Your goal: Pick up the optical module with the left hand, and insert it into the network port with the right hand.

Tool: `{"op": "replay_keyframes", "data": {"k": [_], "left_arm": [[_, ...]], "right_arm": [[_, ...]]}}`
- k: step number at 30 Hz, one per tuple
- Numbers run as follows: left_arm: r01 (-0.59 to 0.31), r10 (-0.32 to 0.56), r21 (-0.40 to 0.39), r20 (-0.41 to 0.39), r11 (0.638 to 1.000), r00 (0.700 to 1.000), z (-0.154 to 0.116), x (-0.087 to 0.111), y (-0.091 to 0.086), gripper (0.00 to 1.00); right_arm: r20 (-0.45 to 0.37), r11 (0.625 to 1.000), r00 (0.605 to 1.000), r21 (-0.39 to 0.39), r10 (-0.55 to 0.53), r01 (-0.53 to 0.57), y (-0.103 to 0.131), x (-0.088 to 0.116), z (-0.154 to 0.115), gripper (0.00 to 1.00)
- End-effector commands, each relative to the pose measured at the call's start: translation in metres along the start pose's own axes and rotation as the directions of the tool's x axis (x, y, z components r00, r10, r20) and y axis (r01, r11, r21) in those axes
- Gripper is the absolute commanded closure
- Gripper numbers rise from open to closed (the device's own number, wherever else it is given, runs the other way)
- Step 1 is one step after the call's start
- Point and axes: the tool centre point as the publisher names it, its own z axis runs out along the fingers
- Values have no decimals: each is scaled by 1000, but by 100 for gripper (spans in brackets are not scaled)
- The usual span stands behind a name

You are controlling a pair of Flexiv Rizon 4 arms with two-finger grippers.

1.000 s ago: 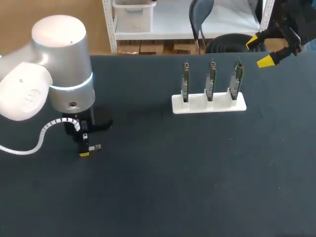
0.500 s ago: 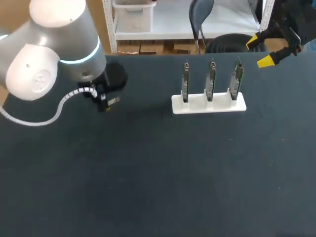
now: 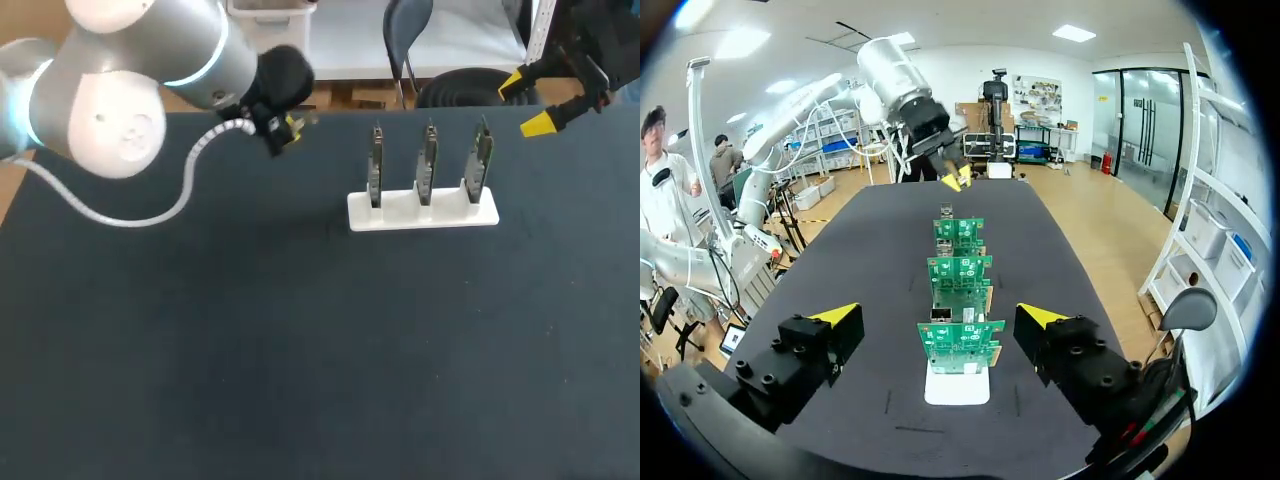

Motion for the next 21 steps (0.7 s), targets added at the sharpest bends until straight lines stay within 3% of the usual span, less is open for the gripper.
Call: {"op": "replay_keyframes", "data": {"k": [1,8,21], "left_arm": [[-9,9,3,61,1000,998,14,-37,13,100],[-27,24,13,186,1000,982,13,-83,19,100],[-88,43,102,382,991,923,26,-166,-1,100]], "right_arm": [[-1,1000,1000,5,-2,2,2,0,1,0],[-1,1000,1000,5,-2,2,2,0,1,0],[-1,1000,1000,5,-2,2,2,0,1,0]]}}
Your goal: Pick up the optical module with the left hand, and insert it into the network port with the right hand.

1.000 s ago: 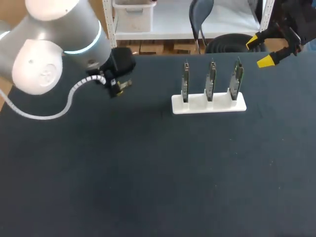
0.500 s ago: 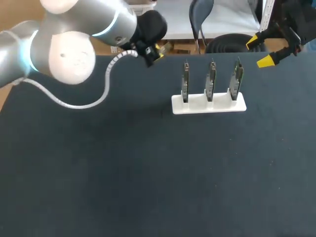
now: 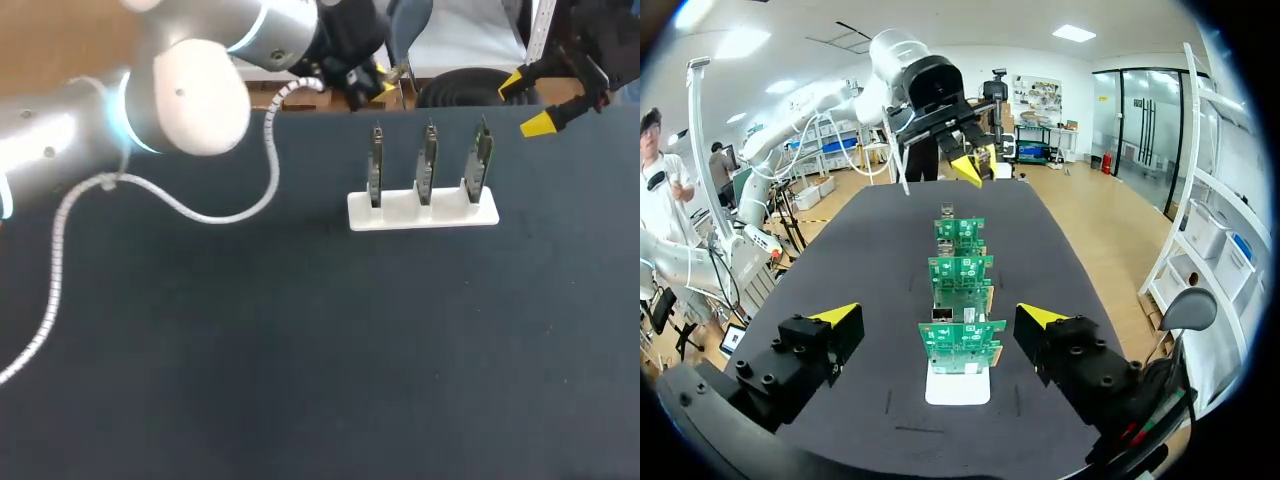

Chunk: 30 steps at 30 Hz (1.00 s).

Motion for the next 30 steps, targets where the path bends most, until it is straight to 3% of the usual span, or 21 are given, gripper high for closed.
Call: {"op": "replay_keyframes", "data": {"k": [1,9,16,22,30], "left_arm": [[-7,5,33,58,999,998,21,-16,4,100],[2,-20,96,185,995,983,32,-43,-3,100],[-41,-2,160,258,986,966,48,-64,-20,100],[-50,-3,192,267,980,964,59,-75,-33,100],[-3,-96,254,375,967,922,63,-80,-50,100]], "right_arm": [[-1,1000,1000,5,-2,2,2,0,1,0],[-1,1000,1000,5,-2,2,2,0,1,0],[-1,1000,1000,5,-2,2,2,0,1,0],[-1,1000,1000,5,-2,2,2,0,1,0],[-1,1000,1000,5,-2,2,2,0,1,0]]}}
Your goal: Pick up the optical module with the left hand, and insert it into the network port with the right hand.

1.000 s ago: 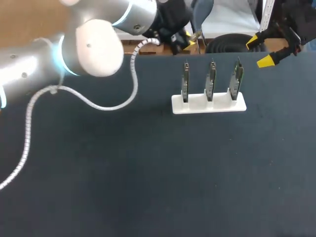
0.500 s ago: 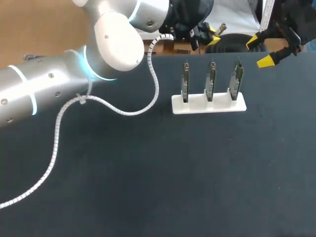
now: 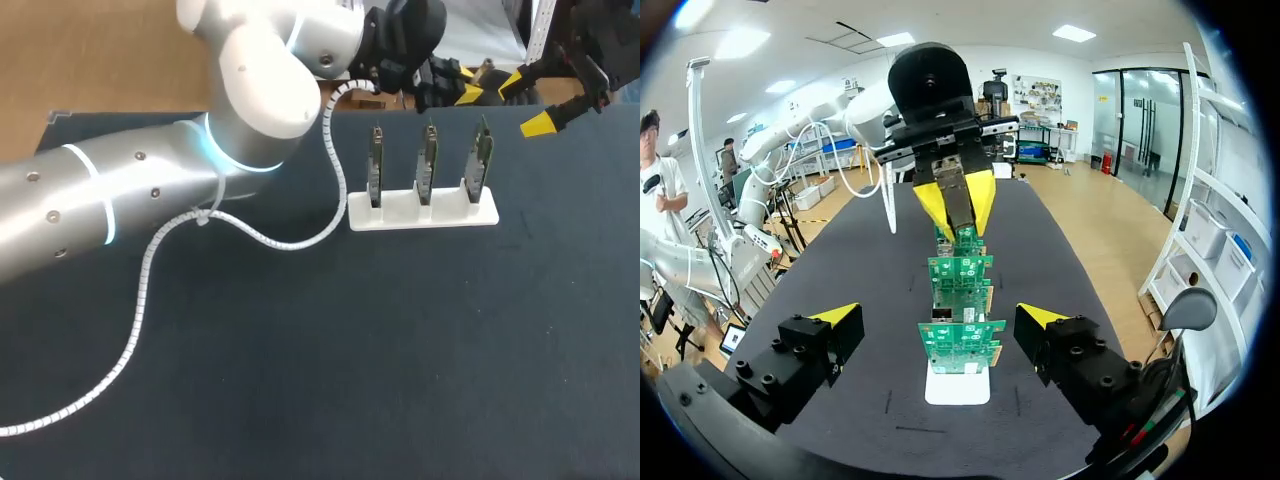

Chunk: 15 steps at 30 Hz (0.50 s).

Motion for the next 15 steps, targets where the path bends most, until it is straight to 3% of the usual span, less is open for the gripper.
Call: {"op": "replay_keyframes", "data": {"k": [1,5,15], "left_arm": [[11,-11,-3,67,1000,998,4,7,-2,100],[58,-59,11,122,998,991,5,13,-3,100],[70,-82,64,217,996,973,14,9,-14,100]], "right_arm": [[-1,1000,1000,5,-2,2,2,0,1,0],[-1,1000,1000,5,-2,2,2,0,1,0],[-1,1000,1000,5,-2,2,2,0,1,0]]}}
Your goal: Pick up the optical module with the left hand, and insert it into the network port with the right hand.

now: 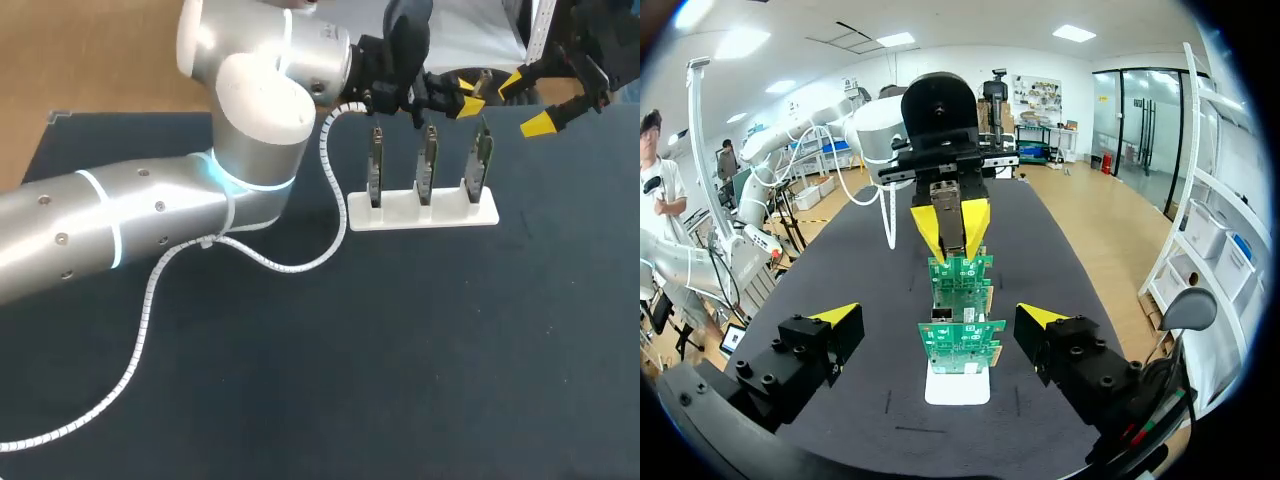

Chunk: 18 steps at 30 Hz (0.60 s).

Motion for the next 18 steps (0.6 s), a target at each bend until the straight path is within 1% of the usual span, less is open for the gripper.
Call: {"op": "replay_keyframes", "data": {"k": [1,11,13,18], "left_arm": [[3,-3,10,74,1000,997,4,1,-3,100],[12,-14,19,124,1000,992,10,-5,-10,100],[25,-29,33,141,999,990,12,-6,-11,100],[18,-24,43,143,999,989,17,-9,-14,100]], "right_arm": [[-1,1000,1000,5,-2,2,2,0,1,0],[-1,1000,1000,5,-2,2,2,0,1,0],[-1,1000,1000,5,-2,2,2,0,1,0],[-1,1000,1000,5,-2,2,2,0,1,0]]}}
